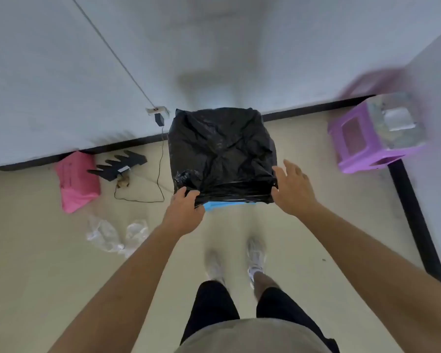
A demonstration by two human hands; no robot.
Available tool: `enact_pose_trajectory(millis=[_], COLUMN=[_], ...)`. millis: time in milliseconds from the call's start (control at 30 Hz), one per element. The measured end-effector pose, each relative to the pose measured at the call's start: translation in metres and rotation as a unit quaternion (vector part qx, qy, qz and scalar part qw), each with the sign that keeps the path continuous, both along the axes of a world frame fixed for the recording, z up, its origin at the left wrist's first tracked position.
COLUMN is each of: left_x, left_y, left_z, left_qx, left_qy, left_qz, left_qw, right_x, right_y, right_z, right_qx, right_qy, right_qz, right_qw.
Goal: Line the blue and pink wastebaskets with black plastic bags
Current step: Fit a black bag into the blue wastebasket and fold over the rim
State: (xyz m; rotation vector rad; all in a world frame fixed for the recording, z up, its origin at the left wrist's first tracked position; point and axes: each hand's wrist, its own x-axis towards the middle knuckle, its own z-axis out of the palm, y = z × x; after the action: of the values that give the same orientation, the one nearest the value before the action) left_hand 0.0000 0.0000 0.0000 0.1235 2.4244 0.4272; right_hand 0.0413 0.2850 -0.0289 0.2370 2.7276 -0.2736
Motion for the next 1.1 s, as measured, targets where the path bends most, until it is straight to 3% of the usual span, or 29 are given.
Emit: enact_pose_trajectory(millis=[67,300,433,600,800,900,967,1100], left_x=[-0.022,-0.063,-0.073,-0.099,-0.149,-0.150,-0.135,-0.088], left_y=[0.002,-0.009,-0.020,-0.027,-0.012,0.018,0.045,0.108], left_z=[-0.041,-0.196,-0.215,-0.148,-0.023,0.022,0.045,0.083], left_qx=[0.011,-0.092,-0.038,0.064,0.139,0.161,0.182,0.220], left_qy=[0.006,0.000,0.109,0.222,0.279,0.275,0.283,0.298], left_qz=[0.008,-0.052,-0.010,0.026,0.032,-0.033,-0.117,-0.275], left_qw=[1.000,0.994,0.993,0.973,0.950,0.947,0.935,0.887], right_x=[-0.014,-0.040,-0.055,-0.082,-0.077,-0.037,0.005,0.111], right_y=[-0.004,-0.031,-0.037,-0.043,-0.005,0.018,0.027,0.037], right_z=[-0.041,-0.186,-0.204,-0.124,0.027,0.080,0.110,0.151], right_qx=[-0.003,0.082,0.033,-0.051,0.032,0.075,0.089,0.075], right_qy=[0.046,0.145,0.203,0.239,0.300,0.235,0.181,0.134], right_qz=[-0.015,-0.078,-0.119,-0.216,-0.114,-0.122,-0.188,-0.377], right_qw=[0.999,0.983,0.971,0.945,0.947,0.961,0.961,0.913])
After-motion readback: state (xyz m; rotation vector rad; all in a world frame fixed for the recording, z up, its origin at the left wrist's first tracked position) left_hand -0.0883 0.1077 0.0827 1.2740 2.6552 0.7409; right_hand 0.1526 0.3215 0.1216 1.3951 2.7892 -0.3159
